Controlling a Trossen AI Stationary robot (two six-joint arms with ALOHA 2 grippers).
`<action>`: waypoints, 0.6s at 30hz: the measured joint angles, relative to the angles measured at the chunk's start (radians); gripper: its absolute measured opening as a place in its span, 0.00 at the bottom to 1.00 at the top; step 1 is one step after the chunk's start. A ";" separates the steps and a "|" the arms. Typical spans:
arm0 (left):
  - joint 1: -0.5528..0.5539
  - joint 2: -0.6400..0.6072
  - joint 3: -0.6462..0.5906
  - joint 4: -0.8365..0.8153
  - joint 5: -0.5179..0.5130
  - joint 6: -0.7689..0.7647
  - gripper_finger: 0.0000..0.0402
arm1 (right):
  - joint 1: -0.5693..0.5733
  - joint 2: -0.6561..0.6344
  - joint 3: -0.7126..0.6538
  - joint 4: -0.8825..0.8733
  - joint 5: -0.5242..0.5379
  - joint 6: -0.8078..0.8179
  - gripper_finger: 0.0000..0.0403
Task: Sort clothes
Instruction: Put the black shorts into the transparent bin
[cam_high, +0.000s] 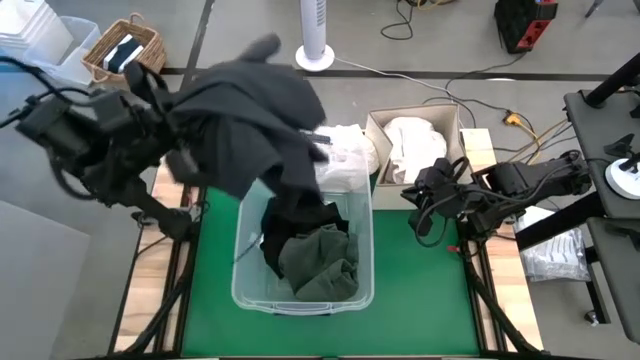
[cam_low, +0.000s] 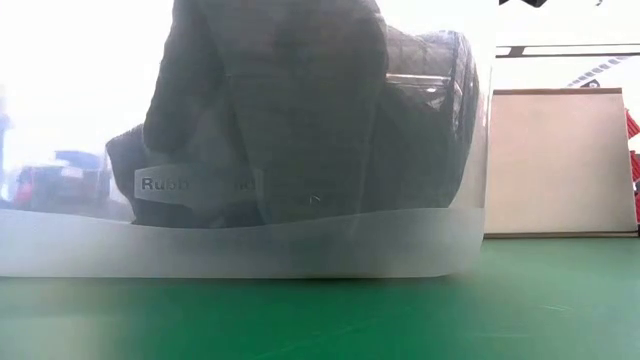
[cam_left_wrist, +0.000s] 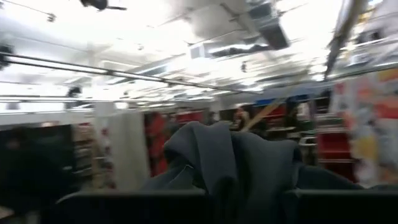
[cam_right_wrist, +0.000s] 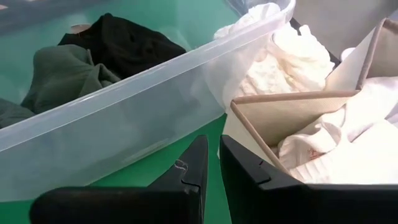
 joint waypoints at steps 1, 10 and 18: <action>0.023 0.000 0.000 -0.001 0.000 0.006 0.00 | 0.000 0.000 -0.001 0.000 0.000 0.000 0.08; 0.082 0.005 -0.009 -0.224 0.005 -0.130 0.00 | 0.000 0.000 -0.002 -0.003 0.001 -0.007 0.08; 0.103 0.039 -0.091 -0.256 0.095 -0.258 0.00 | 0.000 0.000 -0.004 -0.003 0.028 -0.009 0.08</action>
